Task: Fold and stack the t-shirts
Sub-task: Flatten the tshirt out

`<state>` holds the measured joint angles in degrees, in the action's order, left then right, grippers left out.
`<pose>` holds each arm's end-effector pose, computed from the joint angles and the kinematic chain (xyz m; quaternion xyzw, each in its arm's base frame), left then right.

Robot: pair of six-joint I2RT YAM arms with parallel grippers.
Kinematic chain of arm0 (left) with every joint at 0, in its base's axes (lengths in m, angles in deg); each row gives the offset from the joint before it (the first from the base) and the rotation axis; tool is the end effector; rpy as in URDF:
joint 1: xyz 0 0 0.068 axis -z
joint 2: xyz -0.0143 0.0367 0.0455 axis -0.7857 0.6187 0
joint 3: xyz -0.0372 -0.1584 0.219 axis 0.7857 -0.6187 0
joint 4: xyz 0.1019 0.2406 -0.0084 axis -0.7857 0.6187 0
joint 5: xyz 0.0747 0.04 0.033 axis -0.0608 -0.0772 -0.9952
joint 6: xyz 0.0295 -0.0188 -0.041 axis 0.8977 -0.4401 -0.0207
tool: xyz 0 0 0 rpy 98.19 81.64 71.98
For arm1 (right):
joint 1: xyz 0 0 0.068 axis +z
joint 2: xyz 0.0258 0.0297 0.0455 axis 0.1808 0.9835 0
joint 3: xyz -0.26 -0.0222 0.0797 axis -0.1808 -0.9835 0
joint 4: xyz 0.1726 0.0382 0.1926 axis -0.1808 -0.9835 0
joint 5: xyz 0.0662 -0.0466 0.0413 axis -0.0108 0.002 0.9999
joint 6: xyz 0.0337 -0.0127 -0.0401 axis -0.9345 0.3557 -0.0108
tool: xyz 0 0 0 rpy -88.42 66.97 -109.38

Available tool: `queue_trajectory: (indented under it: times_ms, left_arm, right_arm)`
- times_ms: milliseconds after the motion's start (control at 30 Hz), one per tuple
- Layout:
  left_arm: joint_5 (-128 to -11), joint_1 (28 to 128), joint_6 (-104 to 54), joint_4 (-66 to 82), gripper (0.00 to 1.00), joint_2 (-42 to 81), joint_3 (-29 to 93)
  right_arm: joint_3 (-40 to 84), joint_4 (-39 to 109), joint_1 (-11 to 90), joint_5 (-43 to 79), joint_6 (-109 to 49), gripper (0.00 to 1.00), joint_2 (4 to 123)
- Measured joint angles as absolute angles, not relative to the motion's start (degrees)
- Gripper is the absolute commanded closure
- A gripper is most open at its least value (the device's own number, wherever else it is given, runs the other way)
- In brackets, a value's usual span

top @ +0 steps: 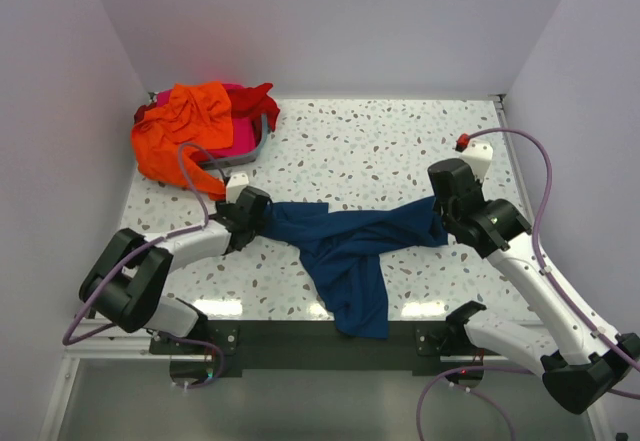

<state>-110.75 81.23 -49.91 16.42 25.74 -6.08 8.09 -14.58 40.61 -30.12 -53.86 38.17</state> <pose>0.2301 -0.1077 0.1508 -0.1407 0.9051 0.0653 0.3958 0.1685 0.0713 0.3465 0.1393 0.8630 -0.0892 0.4774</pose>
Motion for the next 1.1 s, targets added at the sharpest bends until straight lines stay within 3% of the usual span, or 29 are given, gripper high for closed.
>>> queue_trajectory:
  times_ms: [100, 200, 333, 467, 633, 833, 1100]
  left_arm:
    - [-110.4, 81.1, -49.7, 15.1, 0.4, 28.1, -5.6]
    - [-110.1, 81.0, -49.6, 14.0, 0.55, 29.6, -4.7]
    - [-109.5, 81.0, -49.6, 12.4, 0.83, 30.4, -4.5]
    - [-109.3, 81.0, -49.5, 12.3, 1.0, 30.4, -4.5]
    - [-109.0, 79.7, -49.2, 15.6, 1.0, 27.2, -4.5]
    - [-108.3, 74.2, -48.2, 22.1, 1.0, 12.1, -2.9]
    - [-107.7, 70.0, -45.8, 26.6, 1.0, 4.3, 2.5]
  right_arm:
    - [8.1, -14.3, 40.6, -30.0, -53.9, 1.0, 38.2]
    - [8.1, -14.3, 40.6, -29.9, -53.9, 1.0, 38.2]
    - [7.7, -14.2, 40.5, -29.8, -53.9, 1.0, 38.2]
    - [7.5, -13.8, 40.5, -29.0, -53.8, 1.0, 38.2]
    - [7.1, -13.6, 40.5, -27.8, -53.7, 1.0, 38.2]
    - [5.6, -10.5, 41.9, -22.6, -54.2, 1.0, 40.1]
    - [5.3, -5.9, 58.9, -21.9, -58.6, 1.0, 51.7]
